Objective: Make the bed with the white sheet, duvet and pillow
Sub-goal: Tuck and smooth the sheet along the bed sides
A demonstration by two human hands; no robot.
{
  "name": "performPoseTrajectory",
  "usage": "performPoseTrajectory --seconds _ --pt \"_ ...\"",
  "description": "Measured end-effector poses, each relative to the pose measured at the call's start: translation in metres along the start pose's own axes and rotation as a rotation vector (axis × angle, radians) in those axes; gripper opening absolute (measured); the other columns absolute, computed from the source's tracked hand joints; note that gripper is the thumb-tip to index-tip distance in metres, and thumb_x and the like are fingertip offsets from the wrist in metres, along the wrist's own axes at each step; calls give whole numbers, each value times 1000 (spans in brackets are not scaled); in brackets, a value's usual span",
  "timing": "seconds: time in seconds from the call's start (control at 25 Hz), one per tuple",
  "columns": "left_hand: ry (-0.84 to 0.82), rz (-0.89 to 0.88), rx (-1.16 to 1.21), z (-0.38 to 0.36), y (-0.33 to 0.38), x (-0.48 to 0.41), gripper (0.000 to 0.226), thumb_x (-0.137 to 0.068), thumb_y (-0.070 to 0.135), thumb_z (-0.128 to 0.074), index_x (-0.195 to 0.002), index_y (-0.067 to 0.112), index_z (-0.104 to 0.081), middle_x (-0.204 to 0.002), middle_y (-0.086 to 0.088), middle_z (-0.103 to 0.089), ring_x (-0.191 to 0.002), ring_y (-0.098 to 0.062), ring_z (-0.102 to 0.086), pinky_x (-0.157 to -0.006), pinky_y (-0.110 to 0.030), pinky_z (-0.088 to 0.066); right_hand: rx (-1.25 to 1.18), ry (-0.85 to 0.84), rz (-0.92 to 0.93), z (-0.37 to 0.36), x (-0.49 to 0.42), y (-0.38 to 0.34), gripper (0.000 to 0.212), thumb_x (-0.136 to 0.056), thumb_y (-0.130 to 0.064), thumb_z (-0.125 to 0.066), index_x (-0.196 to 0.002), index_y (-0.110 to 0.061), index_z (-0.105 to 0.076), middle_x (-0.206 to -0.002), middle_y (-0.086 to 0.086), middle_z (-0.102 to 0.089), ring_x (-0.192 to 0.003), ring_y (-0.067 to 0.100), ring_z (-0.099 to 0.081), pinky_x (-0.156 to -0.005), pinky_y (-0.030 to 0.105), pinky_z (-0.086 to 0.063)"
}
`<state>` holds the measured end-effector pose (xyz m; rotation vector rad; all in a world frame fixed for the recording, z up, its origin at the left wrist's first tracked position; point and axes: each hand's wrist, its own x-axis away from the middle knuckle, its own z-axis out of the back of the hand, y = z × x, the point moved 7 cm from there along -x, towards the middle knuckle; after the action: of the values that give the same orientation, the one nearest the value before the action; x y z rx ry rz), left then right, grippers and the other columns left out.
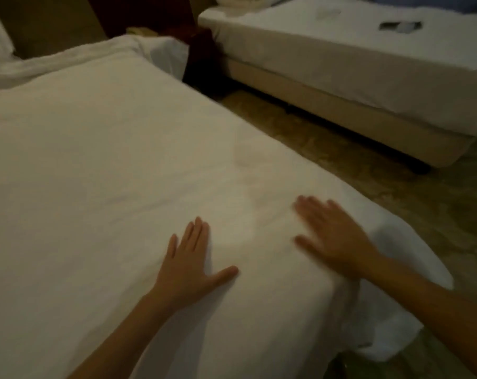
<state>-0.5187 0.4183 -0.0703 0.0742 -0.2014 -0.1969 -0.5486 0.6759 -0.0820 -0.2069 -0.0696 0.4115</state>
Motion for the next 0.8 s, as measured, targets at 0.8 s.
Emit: performPoseTrajectory --seconds 0.8 --pt "487 -64 -457 -95 30 209 89 -86 67 -40 -150 8 -20 -156 -12 -19 -145 -26 -16 -116 -48 -14 254 561 892 -79 113 -174 77 -95 -58 -33 -150 -6 -15 -156 10 -16 -145 25 -13 -118 43 -10"
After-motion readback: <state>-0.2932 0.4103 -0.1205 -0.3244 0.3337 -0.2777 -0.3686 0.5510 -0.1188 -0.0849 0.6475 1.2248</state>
